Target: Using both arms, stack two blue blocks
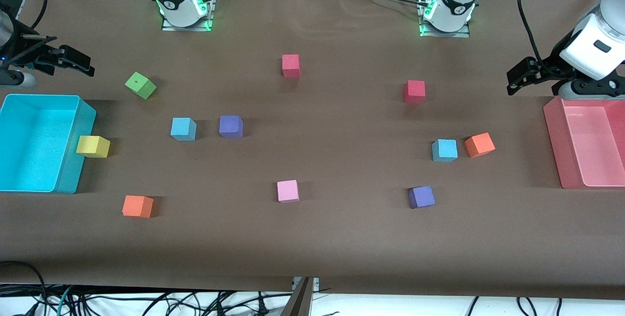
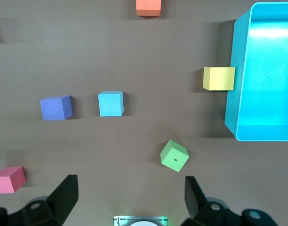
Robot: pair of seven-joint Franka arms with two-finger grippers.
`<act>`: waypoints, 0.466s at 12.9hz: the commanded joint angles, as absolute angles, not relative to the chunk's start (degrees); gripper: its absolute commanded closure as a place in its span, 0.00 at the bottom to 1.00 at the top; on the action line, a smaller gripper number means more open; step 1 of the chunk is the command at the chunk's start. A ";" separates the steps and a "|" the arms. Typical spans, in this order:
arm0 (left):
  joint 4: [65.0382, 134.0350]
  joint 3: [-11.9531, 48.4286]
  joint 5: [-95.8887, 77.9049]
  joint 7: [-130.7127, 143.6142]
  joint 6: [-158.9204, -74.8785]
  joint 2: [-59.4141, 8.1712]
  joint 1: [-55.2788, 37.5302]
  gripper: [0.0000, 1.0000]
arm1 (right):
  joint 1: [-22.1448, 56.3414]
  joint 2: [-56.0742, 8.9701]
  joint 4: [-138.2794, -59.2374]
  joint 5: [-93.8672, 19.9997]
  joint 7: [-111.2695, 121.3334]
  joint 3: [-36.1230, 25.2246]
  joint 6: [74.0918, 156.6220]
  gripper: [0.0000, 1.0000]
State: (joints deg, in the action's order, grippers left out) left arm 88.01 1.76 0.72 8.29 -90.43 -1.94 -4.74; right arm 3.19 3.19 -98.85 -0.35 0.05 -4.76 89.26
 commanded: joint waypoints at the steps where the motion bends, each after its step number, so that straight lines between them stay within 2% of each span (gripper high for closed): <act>1: 88.77 1.85 2.37 7.29 -90.44 -0.53 -4.40 0.00 | 2.55 2.64 -97.82 -0.70 -0.35 -4.39 87.98 0.00; 6: 89.21 1.85 2.46 7.56 -90.35 -0.44 -4.40 0.00 | 2.55 2.64 -97.73 -0.70 -0.26 -4.48 88.07 0.00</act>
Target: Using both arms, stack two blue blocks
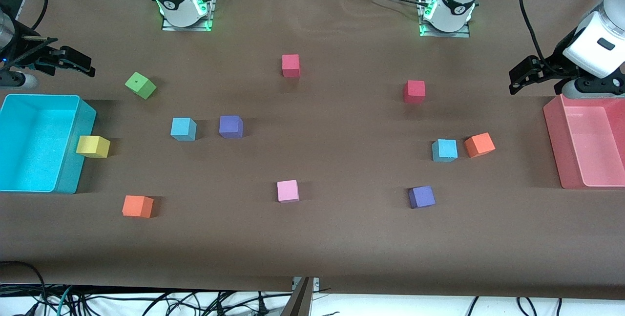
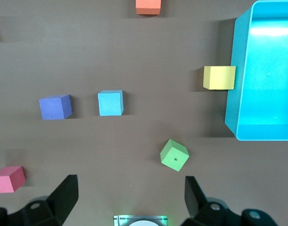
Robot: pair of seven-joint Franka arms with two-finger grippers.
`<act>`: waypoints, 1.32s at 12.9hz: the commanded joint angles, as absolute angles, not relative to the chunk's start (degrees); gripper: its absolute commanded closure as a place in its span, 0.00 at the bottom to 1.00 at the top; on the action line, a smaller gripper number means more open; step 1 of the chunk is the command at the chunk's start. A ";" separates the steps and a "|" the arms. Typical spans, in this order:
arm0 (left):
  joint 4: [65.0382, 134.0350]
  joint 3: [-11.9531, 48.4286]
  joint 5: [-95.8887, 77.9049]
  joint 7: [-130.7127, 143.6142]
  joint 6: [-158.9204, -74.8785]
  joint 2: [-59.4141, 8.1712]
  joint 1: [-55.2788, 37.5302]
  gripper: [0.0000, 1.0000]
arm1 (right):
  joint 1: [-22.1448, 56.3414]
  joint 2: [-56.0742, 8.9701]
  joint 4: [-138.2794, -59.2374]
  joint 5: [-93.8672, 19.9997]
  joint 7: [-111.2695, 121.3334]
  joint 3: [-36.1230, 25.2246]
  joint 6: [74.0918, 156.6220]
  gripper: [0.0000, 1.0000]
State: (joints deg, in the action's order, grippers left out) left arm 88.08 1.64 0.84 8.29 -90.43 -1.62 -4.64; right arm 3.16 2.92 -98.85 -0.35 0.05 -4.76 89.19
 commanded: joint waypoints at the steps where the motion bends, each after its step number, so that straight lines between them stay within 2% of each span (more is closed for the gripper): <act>1: 89.30 1.85 2.46 7.56 -90.35 -0.44 -4.39 0.00 | 2.55 2.64 -97.73 -0.70 -0.26 -4.48 88.07 0.00; 17: 90.97 1.85 2.46 7.65 -90.44 0.79 -4.31 0.00 | 2.55 2.64 -97.73 -0.70 -0.26 -4.48 88.07 0.00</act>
